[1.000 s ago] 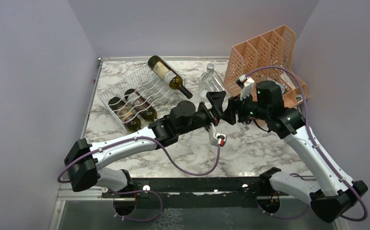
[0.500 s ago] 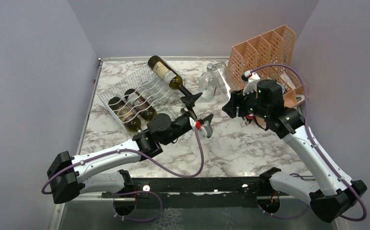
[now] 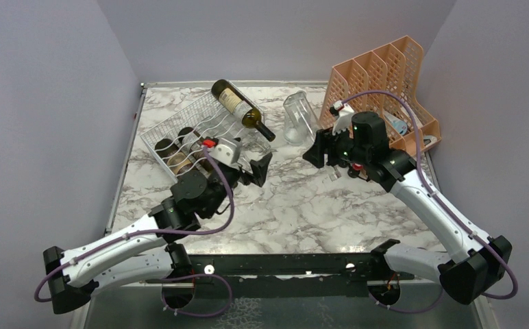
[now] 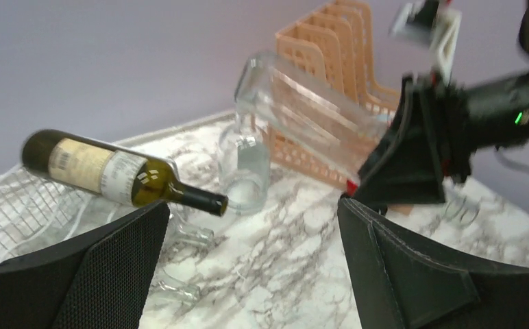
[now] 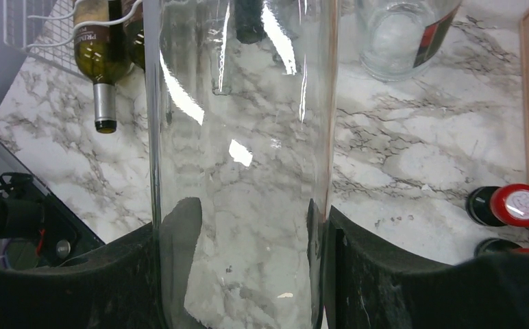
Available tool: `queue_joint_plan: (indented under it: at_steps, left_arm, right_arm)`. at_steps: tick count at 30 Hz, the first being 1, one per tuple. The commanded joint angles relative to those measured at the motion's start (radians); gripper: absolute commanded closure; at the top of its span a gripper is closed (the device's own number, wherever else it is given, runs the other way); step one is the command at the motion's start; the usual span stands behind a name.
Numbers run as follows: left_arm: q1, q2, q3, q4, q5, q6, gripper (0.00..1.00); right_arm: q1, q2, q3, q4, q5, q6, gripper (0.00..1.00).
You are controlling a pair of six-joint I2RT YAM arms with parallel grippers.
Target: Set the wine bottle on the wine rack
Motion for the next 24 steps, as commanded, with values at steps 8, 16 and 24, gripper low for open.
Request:
queue_joint_plan:
  at_steps: [8, 16, 24]
  left_arm:
    - [-0.003, -0.266, 0.251, -0.332, -0.148, -0.111, 0.01]
    - [-0.003, -0.342, 0.269, -0.432, -0.204, -0.120, 0.01]
    - [-0.003, -0.397, 0.208, -0.422, -0.276, -0.113, 0.01]
  right_arm:
    - [0.216, 0.242, 0.185, 0.172, 0.071, 0.012, 0.97]
    - [0.309, 0.596, 0.475, 0.150, 0.189, 0.008, 0.84]
    - [0.320, 0.897, 0.826, 0.059, 0.214, -0.007, 0.80]
